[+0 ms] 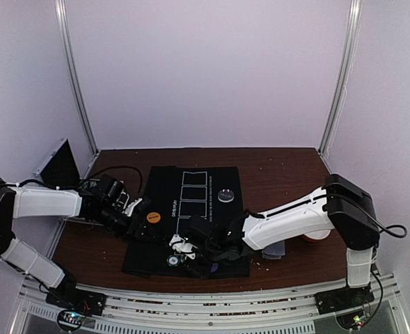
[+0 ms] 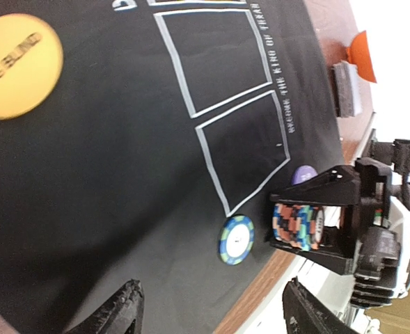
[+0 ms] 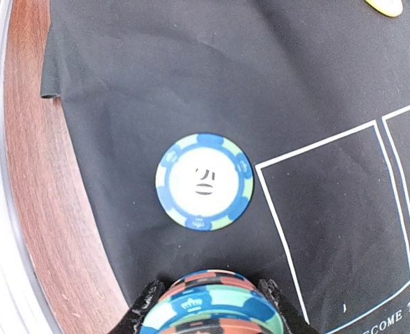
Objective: Distribute texas hold em gaming equipment
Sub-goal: Place the poker chips pile in the small blind area.
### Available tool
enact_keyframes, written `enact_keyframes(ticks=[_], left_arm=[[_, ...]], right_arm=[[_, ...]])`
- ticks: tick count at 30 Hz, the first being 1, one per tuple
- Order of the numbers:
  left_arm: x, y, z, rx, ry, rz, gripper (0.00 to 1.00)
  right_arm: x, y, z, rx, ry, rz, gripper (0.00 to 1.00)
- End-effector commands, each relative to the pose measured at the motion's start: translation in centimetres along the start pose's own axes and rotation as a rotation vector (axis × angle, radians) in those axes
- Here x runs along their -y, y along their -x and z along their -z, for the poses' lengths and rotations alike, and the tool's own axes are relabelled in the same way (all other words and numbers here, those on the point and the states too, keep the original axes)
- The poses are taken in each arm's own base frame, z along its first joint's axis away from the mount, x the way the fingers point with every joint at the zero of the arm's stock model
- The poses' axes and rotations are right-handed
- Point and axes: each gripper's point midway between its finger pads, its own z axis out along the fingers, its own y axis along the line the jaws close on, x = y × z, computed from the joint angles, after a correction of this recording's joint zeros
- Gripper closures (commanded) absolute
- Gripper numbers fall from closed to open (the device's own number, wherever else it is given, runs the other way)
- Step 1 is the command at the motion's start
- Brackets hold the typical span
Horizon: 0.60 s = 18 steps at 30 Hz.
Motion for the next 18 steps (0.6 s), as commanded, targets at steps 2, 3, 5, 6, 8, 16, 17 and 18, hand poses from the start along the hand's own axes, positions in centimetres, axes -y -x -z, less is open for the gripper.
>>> enact_keyframes(ticks=[2,3,5,6,8,16,17,18], left_arm=[[-0.7,0.8,1.1,0.021,0.061,-0.026,0.29],[-0.7,0.9,1.2,0.022,0.067,-0.031,0.29],[-0.7,1.0,1.3,0.022,0.076,-0.037,0.29],[-0.7,1.0,1.4,0.024,0.078,-0.039,0.29],[-0.6,1.1,1.4,0.024,0.078,-0.043,0.28],[-0.6,1.2,1.4,0.021,0.078,-0.046,0.27],[-0.6,1.2,1.4,0.02,0.078,-0.047,0.27],[-0.6,1.1,1.5,0.02,0.078,-0.048,0.27]], right_arm=[[-0.2,-3.4,-1.9,-0.117,-0.013,0.011,1.0],[-0.2,-3.6,-1.9,-0.124,-0.016,0.014,1.0],[-0.1,-4.1,-1.9,-0.143,-0.028,0.026,1.0],[-0.1,-4.5,-1.9,-0.156,-0.036,0.035,1.0],[-0.1,-5.0,-1.9,-0.177,-0.044,0.049,0.98],[-0.2,-4.9,-1.9,-0.175,-0.038,0.053,0.81],[-0.3,-4.9,-1.8,-0.173,-0.038,0.052,0.79],[-0.2,-4.9,-1.8,-0.174,-0.039,0.051,0.77]])
